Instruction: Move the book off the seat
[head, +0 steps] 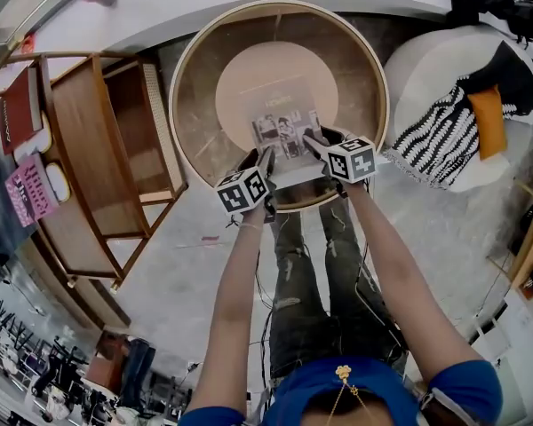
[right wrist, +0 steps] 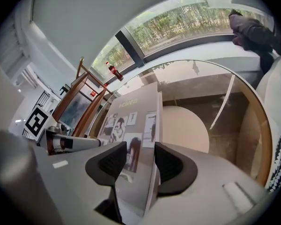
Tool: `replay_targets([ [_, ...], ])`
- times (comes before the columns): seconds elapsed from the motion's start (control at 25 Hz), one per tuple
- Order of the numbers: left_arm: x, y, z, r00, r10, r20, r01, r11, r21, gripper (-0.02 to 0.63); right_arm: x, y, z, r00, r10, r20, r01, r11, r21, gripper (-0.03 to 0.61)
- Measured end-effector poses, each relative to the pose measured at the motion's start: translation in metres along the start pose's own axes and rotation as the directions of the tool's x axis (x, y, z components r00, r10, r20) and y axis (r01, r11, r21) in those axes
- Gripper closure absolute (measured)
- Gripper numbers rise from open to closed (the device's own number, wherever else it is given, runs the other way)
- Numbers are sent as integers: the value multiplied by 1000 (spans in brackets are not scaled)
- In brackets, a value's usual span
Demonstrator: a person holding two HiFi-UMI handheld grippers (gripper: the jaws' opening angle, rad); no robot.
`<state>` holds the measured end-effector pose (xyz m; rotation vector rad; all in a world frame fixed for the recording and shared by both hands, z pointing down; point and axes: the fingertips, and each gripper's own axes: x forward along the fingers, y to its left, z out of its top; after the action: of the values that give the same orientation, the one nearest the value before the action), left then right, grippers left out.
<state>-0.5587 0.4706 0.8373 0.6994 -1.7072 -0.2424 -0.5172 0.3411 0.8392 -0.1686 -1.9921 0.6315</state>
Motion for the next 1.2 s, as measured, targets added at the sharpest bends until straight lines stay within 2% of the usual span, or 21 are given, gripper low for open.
replay_targets([
  [1.2, 1, 0, 0, 1000, -30, 4, 30, 1000, 1, 442, 0, -1, -1, 1000, 16, -3, -16, 1000, 0, 387],
])
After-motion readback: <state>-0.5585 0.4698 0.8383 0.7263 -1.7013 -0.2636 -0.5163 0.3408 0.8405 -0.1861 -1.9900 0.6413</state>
